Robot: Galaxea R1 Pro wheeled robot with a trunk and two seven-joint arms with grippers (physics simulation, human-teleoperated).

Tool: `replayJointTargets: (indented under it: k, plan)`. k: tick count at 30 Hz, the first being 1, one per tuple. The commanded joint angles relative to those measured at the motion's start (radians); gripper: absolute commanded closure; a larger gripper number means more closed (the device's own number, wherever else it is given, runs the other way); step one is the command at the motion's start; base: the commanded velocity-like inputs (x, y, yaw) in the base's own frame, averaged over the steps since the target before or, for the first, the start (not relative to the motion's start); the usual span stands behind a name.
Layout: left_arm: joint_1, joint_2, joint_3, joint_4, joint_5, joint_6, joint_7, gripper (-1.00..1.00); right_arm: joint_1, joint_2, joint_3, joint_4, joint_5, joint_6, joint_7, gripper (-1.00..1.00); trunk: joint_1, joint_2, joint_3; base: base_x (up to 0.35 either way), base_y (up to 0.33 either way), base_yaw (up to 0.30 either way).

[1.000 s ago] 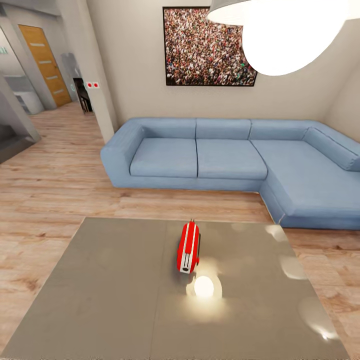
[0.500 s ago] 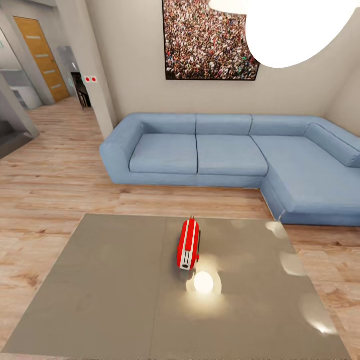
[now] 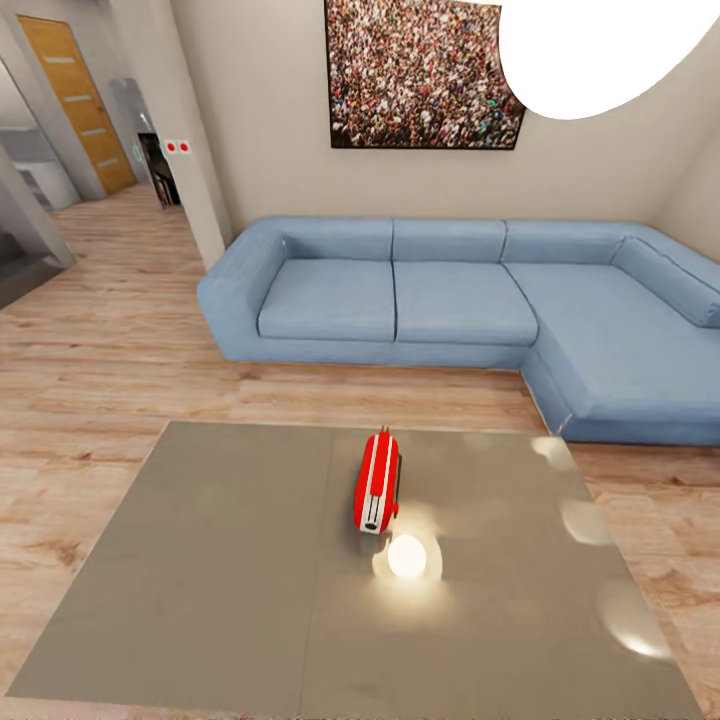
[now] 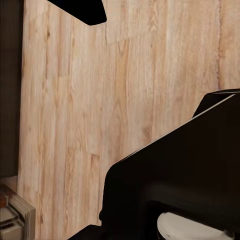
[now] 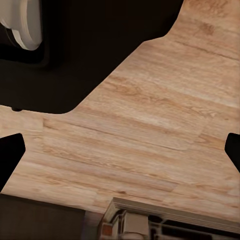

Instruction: Turn on the radio receiver that's on the table in the living room.

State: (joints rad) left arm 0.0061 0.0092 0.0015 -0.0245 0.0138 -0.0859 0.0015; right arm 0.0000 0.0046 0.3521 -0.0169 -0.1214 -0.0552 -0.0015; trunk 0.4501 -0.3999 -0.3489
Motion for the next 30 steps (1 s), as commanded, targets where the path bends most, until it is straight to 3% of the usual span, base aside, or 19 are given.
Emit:
replayJointTargets:
  k: [1,30]
  plan:
    - [0.0,0.0,0.0,0.0,0.0,0.0,0.0,-1.0,0.0,0.0,0.0,0.0,0.0,0.0,0.0,-1.0,0.0,0.0,-0.002,0.0,0.0,0.0]
    - [0.0,0.0,0.0,0.0,0.0,0.0,0.0,-1.0,0.0,0.0,0.001,0.0,0.0,0.0,0.0,-1.0,0.0,0.0,-0.049,0.0,0.0,0.0]
